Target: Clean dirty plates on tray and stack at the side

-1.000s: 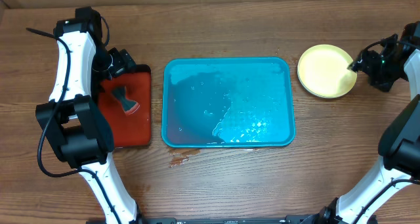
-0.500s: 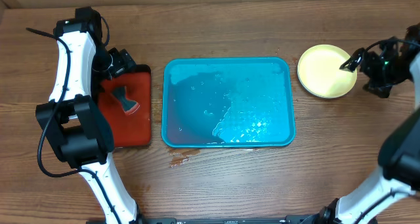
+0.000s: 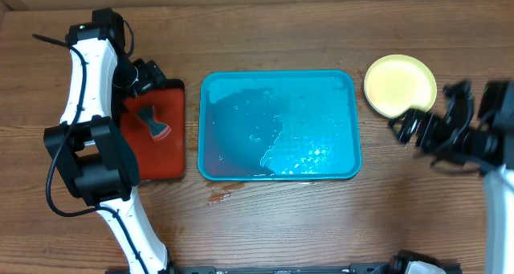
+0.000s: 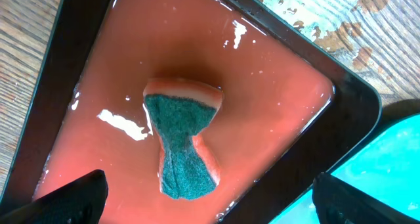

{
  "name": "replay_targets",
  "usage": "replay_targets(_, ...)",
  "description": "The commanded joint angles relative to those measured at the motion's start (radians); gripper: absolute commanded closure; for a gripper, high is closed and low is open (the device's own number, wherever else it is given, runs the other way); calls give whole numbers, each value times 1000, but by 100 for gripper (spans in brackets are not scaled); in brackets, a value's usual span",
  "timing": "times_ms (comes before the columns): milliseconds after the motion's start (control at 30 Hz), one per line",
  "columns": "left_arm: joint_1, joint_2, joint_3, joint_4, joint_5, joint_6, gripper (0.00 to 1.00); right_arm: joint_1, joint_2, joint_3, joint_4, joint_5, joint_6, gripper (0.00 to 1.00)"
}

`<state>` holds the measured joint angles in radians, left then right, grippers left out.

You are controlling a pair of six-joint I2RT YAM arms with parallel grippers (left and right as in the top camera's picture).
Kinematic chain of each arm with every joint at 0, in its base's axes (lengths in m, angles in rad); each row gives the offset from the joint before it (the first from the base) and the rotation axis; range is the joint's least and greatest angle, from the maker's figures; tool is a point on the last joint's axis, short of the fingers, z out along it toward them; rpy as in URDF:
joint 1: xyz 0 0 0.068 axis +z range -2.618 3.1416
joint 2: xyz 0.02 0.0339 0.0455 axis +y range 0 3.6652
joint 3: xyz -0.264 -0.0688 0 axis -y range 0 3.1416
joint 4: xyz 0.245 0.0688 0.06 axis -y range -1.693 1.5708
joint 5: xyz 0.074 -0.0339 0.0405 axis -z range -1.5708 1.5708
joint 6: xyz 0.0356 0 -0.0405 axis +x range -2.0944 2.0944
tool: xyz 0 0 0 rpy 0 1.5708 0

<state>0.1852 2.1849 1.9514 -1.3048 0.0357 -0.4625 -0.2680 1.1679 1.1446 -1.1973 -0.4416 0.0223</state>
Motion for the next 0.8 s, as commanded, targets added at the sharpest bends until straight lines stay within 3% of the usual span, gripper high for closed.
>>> replay_targets(0, -2, 5, 14, 1, 10, 14, 0, 27, -96, -93, 10, -5, -10, 0)
replay_targets(600, -2, 5, 14, 1, 10, 14, 0, 27, -109, -111, 10, -24, -11, 0)
replay_targets(767, -2, 5, 14, 1, 9, 14, 0, 103, -127, -143, 94, -31, -43, 0)
